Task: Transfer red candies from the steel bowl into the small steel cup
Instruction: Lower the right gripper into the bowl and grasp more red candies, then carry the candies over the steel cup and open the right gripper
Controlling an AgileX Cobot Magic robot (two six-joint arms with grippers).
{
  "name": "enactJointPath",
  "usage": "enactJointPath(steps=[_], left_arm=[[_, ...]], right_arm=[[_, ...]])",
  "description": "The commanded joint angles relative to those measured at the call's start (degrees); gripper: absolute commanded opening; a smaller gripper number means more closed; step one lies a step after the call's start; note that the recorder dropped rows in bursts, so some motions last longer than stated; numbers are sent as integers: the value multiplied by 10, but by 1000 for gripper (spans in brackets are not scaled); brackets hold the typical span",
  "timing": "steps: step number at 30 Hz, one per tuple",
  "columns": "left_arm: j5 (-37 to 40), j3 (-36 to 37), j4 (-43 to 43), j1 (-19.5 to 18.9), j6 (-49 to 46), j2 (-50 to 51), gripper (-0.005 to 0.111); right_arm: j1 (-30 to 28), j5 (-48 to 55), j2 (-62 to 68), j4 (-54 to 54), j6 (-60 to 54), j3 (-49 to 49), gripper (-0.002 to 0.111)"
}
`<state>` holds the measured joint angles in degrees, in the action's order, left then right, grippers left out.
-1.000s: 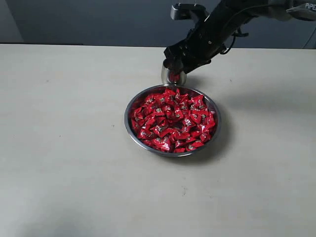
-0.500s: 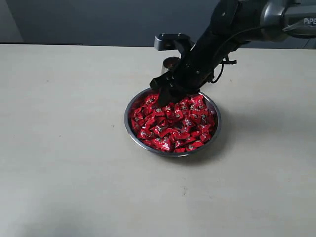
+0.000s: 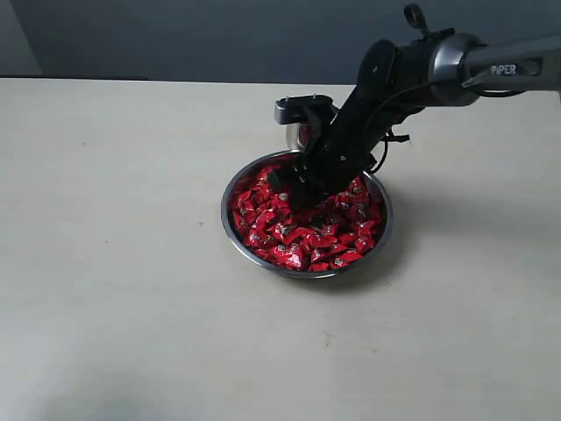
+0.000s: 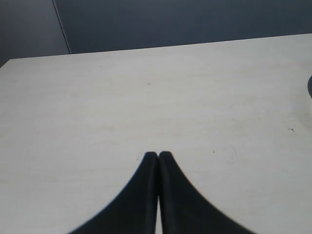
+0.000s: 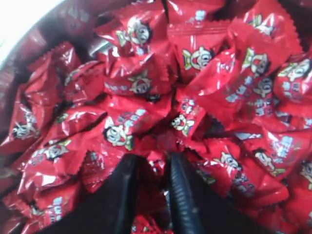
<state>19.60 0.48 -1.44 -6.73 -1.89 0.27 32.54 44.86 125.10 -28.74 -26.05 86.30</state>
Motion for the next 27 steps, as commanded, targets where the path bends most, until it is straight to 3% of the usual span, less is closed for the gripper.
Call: enactJointPath(steps=[1,13,27], left_arm=[[-7,-5,-1,-1,2,-3,0],[-7,-5,-1,-1,2,-3,0],[-7,-5,-1,-1,2,-3,0]], right_arm=[[1,-5,-6,7,2,-3,0],[1,0,-83,60,3,-3,0],[-45,-113,-87,84,27,35,0]])
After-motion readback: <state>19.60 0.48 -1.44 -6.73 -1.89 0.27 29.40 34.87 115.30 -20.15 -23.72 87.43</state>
